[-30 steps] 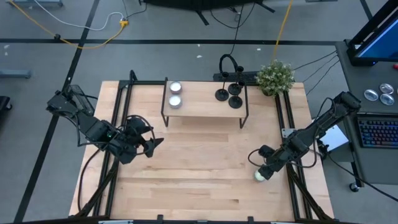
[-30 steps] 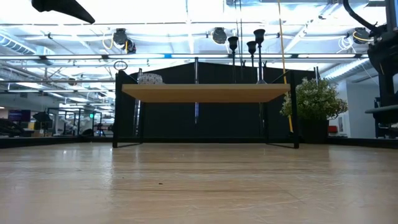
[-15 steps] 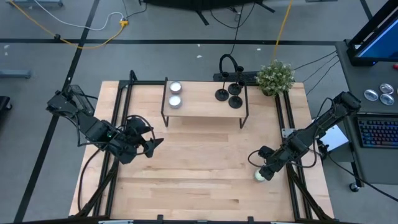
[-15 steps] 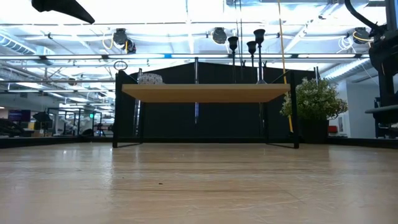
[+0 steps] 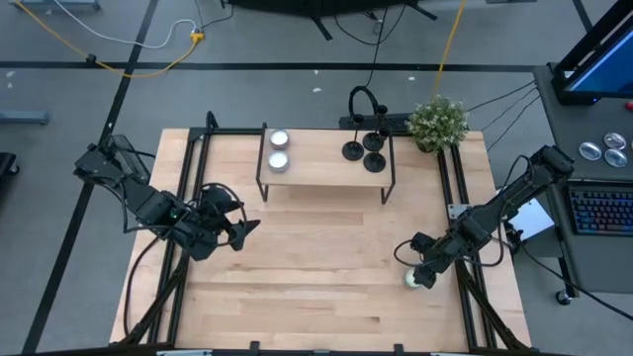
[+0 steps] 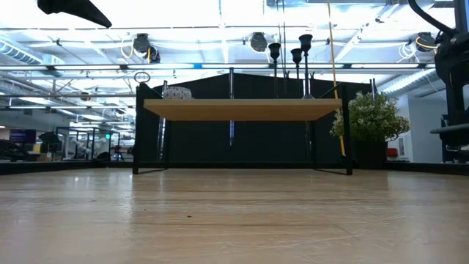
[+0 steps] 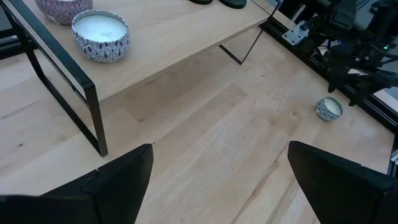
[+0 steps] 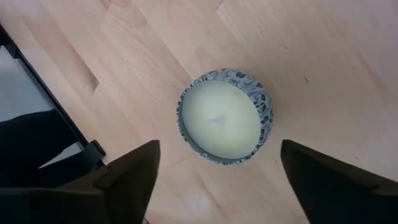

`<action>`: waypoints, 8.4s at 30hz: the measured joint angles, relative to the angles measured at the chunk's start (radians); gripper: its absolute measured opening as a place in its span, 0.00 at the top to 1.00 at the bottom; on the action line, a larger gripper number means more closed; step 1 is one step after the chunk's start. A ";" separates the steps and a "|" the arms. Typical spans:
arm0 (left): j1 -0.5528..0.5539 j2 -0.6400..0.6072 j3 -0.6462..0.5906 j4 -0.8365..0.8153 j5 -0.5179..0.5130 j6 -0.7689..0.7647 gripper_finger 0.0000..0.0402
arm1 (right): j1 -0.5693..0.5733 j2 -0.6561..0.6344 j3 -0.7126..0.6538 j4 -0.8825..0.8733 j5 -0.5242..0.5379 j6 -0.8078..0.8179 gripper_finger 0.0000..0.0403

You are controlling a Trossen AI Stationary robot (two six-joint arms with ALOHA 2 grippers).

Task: Pick & Place candle stick holders
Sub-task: Put the blue patterned scented candle on the shelf

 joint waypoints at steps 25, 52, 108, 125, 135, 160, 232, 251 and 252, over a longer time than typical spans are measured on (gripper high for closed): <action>0.000 0.000 0.000 0.000 0.050 -0.005 0.04 | 0.255 0.000 0.000 -0.002 0.284 0.009 0.03; 0.000 0.000 0.000 0.001 0.051 -0.013 0.05 | 0.550 0.004 -0.343 0.599 0.623 0.328 0.03; 0.000 0.000 0.000 0.001 0.069 -0.004 0.05 | 0.478 0.006 -0.174 0.341 0.677 0.317 0.03; 0.000 0.000 0.000 0.000 0.070 0.012 0.05 | 0.232 0.034 0.092 -0.078 0.408 0.079 0.03; 0.000 0.000 0.000 0.000 0.069 0.034 0.05 | 0.226 0.021 0.092 -0.079 0.470 0.082 0.03; 0.002 0.000 0.000 0.000 0.069 0.036 0.05 | 0.333 0.155 0.092 -0.042 0.407 0.057 0.03; 0.063 0.000 0.000 0.000 0.098 0.067 0.06 | 0.119 0.182 0.092 -0.017 0.237 -0.263 0.03; 0.063 0.000 0.000 0.000 0.095 0.093 0.06 | 0.064 0.182 0.092 -0.024 0.182 -0.235 0.03; 0.063 0.000 0.000 0.000 0.095 0.095 0.06 | 0.064 0.182 0.092 -0.024 0.183 -0.226 0.03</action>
